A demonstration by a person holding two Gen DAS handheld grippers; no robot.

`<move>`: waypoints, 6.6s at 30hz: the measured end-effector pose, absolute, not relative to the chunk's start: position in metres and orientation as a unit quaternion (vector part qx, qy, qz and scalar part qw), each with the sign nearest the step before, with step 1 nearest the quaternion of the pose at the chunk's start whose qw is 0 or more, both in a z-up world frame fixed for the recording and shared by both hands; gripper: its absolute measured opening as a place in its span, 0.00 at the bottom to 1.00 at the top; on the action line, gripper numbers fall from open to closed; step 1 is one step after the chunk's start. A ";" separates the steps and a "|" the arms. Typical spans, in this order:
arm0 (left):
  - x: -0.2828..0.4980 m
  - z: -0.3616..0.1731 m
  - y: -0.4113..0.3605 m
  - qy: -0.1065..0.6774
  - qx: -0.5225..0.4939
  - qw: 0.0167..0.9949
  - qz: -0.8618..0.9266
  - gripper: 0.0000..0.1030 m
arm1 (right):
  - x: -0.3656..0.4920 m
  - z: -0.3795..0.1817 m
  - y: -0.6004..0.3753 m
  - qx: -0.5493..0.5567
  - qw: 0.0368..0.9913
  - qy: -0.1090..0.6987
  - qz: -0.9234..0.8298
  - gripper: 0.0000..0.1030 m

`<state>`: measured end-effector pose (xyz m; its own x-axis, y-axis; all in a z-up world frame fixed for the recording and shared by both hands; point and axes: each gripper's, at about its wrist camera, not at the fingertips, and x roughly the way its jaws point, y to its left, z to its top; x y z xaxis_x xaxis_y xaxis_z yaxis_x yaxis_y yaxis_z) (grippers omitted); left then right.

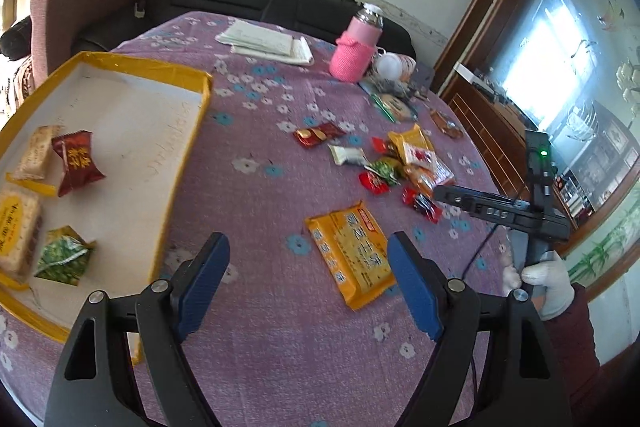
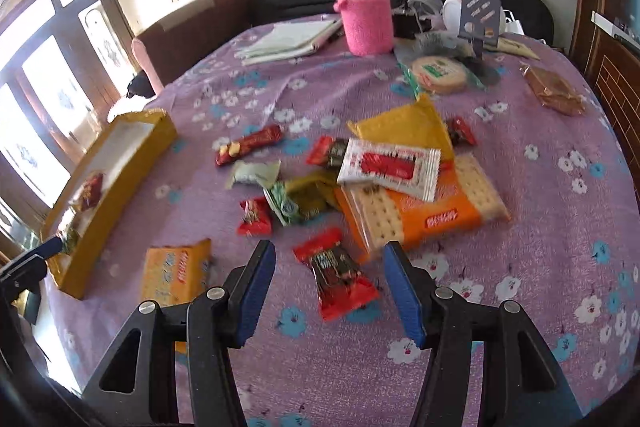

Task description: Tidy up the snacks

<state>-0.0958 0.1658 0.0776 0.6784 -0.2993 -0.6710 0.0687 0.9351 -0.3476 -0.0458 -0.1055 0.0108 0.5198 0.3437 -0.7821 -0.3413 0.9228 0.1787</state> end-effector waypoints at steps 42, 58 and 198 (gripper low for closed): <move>-0.046 0.041 0.112 0.433 -0.092 0.893 -0.084 0.70 | -0.046 -0.021 -0.089 0.067 0.874 0.423 0.229 0.27; -0.099 0.074 0.277 0.377 -0.188 0.906 0.047 0.70 | -0.074 0.034 -0.012 0.059 0.867 0.398 0.293 0.27; 0.126 0.025 0.053 0.473 0.059 0.840 -0.258 0.72 | -0.017 -0.020 -0.081 0.154 0.847 0.486 0.152 0.23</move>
<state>0.1264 0.0529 0.0246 0.4194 -0.3781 -0.8253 0.4900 0.8596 -0.1448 -0.0169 -0.0808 -0.0200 0.4809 0.4072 -0.7765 -0.1081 0.9064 0.4084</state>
